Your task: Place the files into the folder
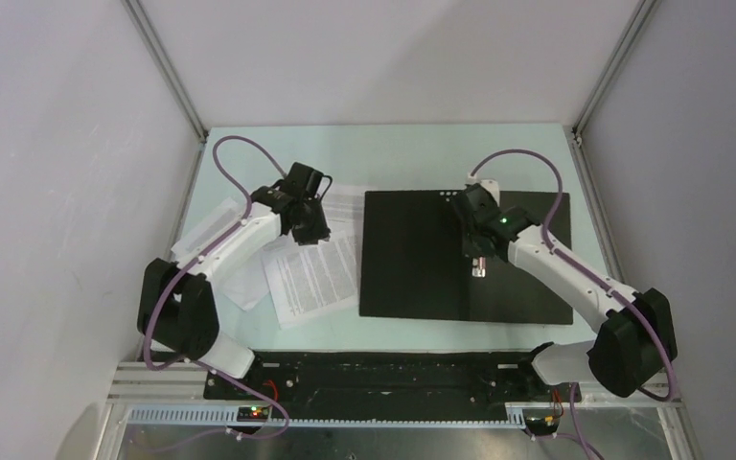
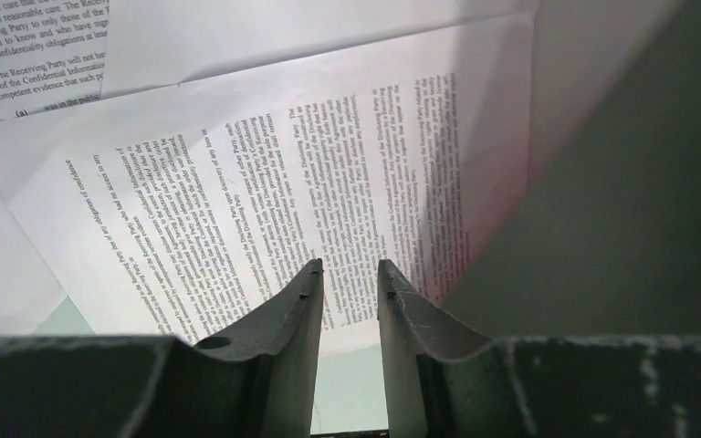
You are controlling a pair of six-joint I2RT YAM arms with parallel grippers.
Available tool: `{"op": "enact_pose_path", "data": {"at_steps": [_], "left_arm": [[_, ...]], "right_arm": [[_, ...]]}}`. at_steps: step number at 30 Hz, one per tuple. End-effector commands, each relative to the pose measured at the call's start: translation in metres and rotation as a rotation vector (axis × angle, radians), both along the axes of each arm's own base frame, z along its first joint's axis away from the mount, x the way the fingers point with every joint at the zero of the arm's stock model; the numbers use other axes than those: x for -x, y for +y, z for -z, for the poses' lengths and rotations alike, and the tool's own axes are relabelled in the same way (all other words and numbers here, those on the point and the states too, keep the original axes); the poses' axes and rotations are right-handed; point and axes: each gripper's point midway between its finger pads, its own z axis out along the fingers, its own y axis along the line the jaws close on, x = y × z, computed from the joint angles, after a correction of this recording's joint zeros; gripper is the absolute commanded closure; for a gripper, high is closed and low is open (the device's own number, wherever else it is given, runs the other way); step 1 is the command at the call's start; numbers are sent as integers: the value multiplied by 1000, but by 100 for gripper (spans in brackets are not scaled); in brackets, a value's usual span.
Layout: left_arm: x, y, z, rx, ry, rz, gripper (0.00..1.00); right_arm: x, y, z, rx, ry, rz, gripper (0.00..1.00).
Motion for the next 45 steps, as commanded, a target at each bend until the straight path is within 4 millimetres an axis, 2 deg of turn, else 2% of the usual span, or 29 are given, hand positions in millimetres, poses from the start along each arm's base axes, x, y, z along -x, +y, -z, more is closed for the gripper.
{"op": "enact_pose_path", "data": {"at_steps": [1,7,13,20,25,33,36,41,45], "left_arm": [[-18,3,-4,32,-8,-61,66],[-29,6,8,16,20,-101,66],[-35,7,15,5,39,-113,66],[-34,25,23,-17,56,-136,66],[-29,24,36,-13,98,-142,66],[-12,19,65,27,179,-192,66],[-7,19,71,33,194,-200,66],[0,21,79,37,225,-209,65],[6,23,85,32,244,-214,65]], "right_arm": [[-12,-37,-25,30,-53,71,100],[-13,-67,-18,100,-9,118,100],[-15,-74,-3,159,44,121,100],[-21,-107,4,317,72,170,100],[-26,-125,6,443,82,195,100],[-29,-127,12,526,93,176,100],[-32,-127,6,537,55,179,100],[-36,-141,-7,555,9,208,100],[-45,-127,-17,526,-55,152,100]]}}
